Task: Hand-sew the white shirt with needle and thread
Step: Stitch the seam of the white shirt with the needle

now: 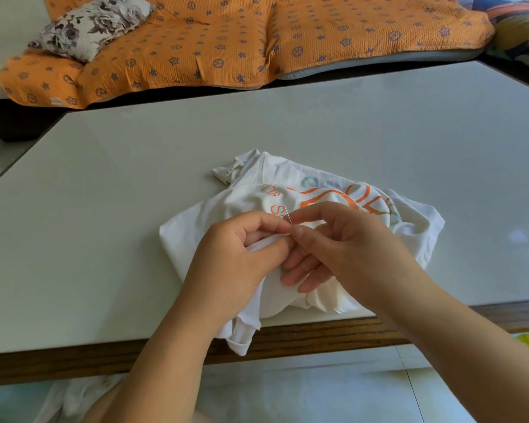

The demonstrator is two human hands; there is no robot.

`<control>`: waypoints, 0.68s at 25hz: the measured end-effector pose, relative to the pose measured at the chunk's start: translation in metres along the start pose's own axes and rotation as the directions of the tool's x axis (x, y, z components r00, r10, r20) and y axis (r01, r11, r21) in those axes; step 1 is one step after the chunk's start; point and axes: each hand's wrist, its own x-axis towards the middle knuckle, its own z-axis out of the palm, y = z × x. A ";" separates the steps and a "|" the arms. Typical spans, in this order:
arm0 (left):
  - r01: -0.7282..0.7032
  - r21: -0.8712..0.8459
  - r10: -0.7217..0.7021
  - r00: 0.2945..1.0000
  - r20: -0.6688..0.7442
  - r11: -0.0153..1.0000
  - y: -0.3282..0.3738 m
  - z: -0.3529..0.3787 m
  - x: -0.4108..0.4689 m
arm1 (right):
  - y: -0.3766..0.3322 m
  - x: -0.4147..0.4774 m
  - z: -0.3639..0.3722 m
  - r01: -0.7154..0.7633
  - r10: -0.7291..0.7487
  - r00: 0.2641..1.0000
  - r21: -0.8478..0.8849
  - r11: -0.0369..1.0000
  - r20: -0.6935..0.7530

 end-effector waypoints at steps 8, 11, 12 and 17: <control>0.004 0.046 -0.005 1.000 0.020 0.999 0.002 0.003 -0.001 | 0.002 0.001 0.001 0.032 -0.040 0.997 -0.111 0.993 -0.073; 0.016 0.058 -0.017 0.999 0.031 0.998 0.003 0.005 -0.001 | 0.003 0.006 -0.004 0.083 -0.115 0.976 -0.170 0.982 -0.185; 0.020 0.056 -0.021 0.999 0.032 0.998 0.003 0.005 -0.001 | 0.003 0.009 -0.007 0.110 -0.157 0.961 -0.206 0.972 -0.230; 0.039 0.016 -0.040 0.997 0.062 0.999 0.004 0.001 -0.002 | -0.006 0.017 -0.019 0.115 -0.074 0.971 0.171 0.978 -0.229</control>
